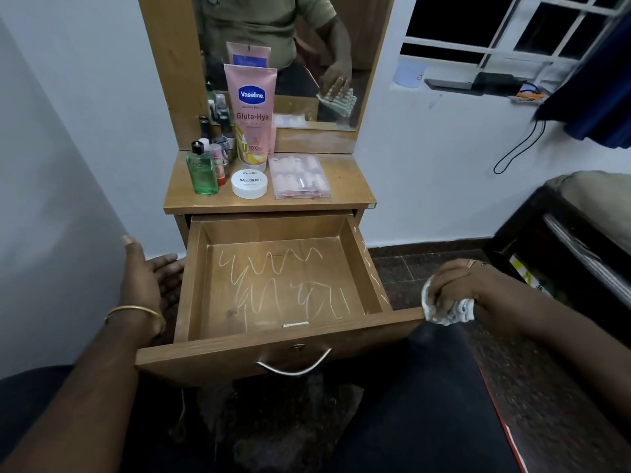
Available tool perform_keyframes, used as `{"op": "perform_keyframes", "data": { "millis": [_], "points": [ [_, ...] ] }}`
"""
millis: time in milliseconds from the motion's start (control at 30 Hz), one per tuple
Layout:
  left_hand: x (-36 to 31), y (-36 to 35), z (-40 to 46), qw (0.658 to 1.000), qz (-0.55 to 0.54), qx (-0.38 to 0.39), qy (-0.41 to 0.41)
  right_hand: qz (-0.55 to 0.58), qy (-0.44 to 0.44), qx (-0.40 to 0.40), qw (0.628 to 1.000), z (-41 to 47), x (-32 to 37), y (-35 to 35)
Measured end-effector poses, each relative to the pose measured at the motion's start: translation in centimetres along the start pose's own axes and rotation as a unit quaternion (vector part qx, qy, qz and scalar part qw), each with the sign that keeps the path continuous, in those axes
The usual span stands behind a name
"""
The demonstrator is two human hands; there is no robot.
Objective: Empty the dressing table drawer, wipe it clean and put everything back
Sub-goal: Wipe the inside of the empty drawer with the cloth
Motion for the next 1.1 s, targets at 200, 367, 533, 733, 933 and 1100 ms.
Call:
{"op": "perform_keyframes", "data": {
  "millis": [200, 367, 533, 733, 933, 1100],
  "points": [
    [0.0, -0.1, 0.2, 1.0, -0.011, -0.003, -0.002, 0.147, -0.048, -0.05, 0.987, 0.6, -1.3, 1.4],
    [0.0, 0.1, 0.4, 1.0, -0.017, 0.0, -0.005, 0.097, 0.049, 0.001, 0.994, 3.9, 2.9, 0.8],
    [0.1, 0.2, 0.8, 1.0, -0.024, -0.007, -0.008, 0.054, 0.015, 0.047, 0.997, 2.4, 1.7, 1.3],
    [0.3, 0.1, 1.3, 0.999, -0.038, -0.011, -0.017, 0.083, -0.083, 0.025, 0.993, 2.5, 0.2, 5.1],
    [-0.6, -0.6, 0.5, 0.994, -0.093, -0.007, -0.05, 0.109, -0.021, -0.1, 0.989, 13.5, 6.0, 5.7],
    [-1.1, -0.5, 0.9, 0.992, -0.112, 0.03, -0.056, 0.113, -0.057, -0.049, 0.991, 23.2, 14.6, 1.1]
  ]
}}
Point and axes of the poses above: each hand's wrist, its own z-axis towards the middle knuckle, its own y-axis out of the back of the hand, x = y × z, the point moved 3 cm from there along z, towards the middle knuckle, and after that the axes turned 14 degrees about x, right-handed, at the moved point
